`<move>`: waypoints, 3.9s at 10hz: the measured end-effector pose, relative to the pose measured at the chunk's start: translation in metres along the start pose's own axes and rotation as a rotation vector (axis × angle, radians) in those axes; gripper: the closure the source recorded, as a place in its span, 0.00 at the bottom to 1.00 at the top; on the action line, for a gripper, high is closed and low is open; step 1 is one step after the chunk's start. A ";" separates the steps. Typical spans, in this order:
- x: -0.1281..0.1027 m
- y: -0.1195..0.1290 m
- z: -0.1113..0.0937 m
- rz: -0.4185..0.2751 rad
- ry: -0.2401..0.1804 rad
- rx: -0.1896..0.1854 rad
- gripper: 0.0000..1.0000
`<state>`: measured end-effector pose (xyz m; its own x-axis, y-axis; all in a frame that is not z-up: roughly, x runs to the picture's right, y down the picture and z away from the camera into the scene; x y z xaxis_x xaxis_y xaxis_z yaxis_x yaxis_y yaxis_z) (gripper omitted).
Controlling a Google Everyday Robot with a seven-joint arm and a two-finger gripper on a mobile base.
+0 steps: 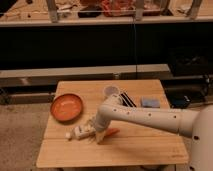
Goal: Place the bottle in the ceramic bowl
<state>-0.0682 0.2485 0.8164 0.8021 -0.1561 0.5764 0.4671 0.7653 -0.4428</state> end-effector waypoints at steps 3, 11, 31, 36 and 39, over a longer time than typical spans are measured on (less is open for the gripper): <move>-0.002 0.001 0.002 -0.022 -0.001 -0.015 0.58; -0.003 0.001 0.002 -0.026 -0.001 -0.025 1.00; -0.002 0.002 0.002 -0.024 0.000 -0.025 1.00; -0.002 0.002 0.002 -0.023 0.000 -0.026 1.00; -0.002 0.002 0.002 -0.023 -0.001 -0.026 1.00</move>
<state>-0.0698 0.2516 0.8164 0.7909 -0.1731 0.5870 0.4949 0.7450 -0.4472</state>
